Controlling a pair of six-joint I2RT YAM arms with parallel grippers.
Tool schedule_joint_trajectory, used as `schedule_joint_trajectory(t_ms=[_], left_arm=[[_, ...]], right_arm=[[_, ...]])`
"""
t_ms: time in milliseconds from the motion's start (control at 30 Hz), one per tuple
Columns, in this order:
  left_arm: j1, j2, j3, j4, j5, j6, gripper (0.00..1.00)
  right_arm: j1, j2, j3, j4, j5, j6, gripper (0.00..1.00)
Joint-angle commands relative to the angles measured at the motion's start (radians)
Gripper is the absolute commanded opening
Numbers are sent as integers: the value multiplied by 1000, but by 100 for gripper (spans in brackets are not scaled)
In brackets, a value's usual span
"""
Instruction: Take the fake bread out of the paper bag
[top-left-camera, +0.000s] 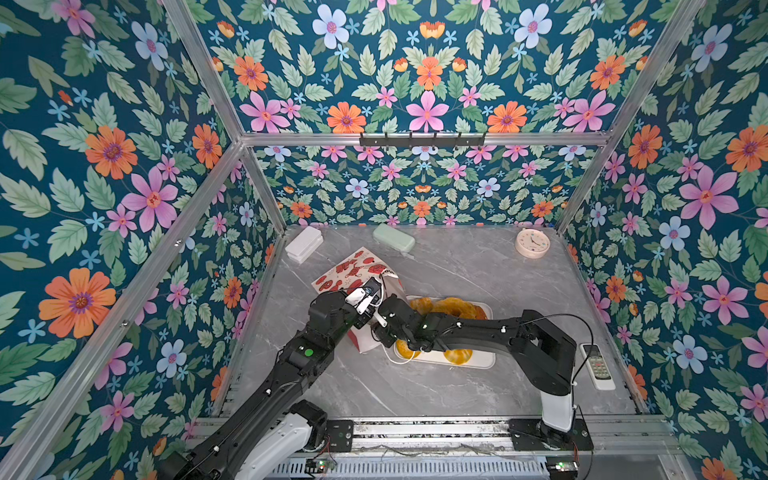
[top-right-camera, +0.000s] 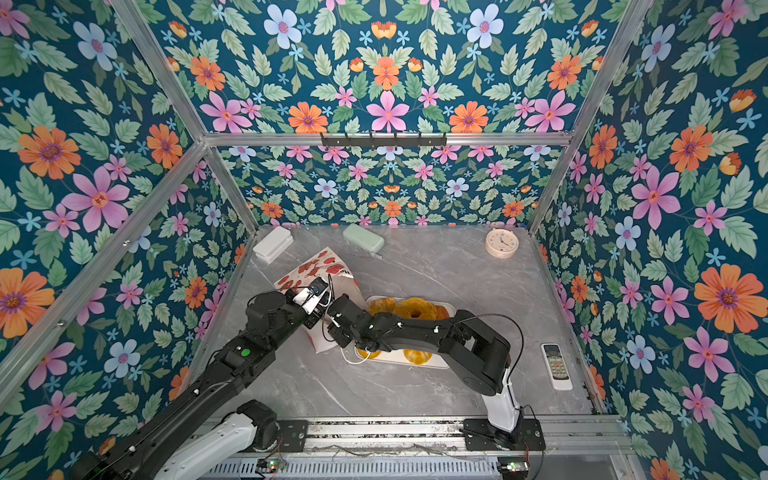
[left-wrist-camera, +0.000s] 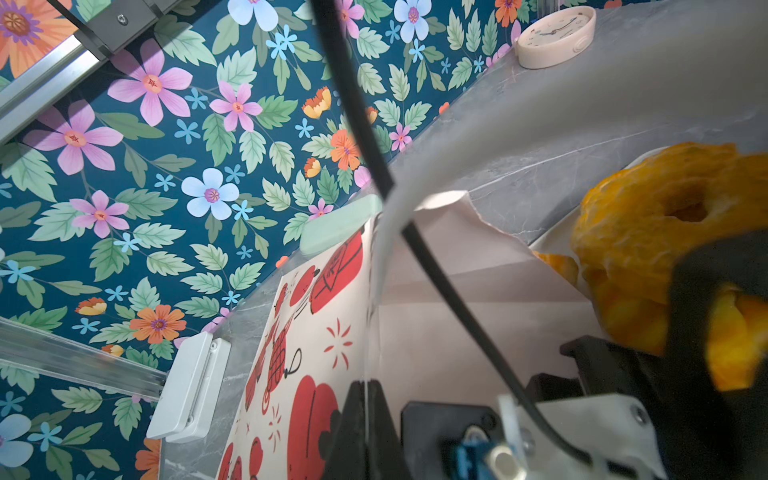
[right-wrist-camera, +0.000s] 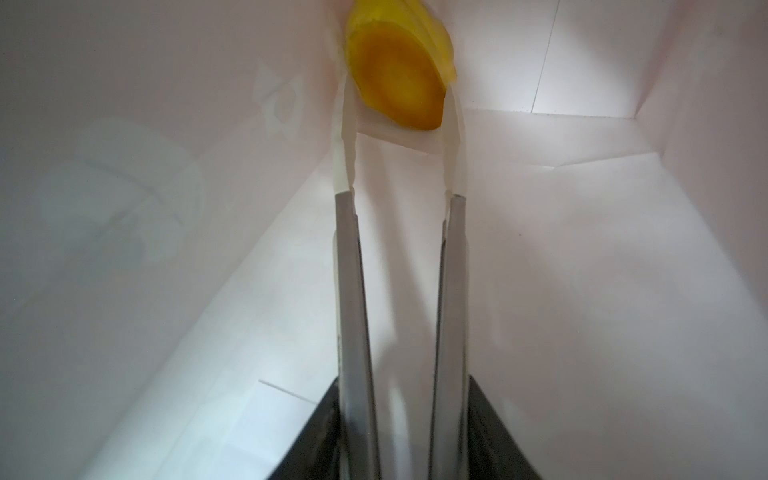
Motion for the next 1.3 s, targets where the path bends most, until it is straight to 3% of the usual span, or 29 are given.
schedule_joint_trajectory(t_ms=[0,700,1267], left_arm=[[-7,-7,3,-8,120,-10,0],[-5,-50,5,-67,137,-38,0],[-4,-17,29,-55,113,-51,0]], right_arm=[[3,-2,12,100,5,-15,41],[3,-36,-85,229,67,27,40],[3,31,5,160,68,15,41]])
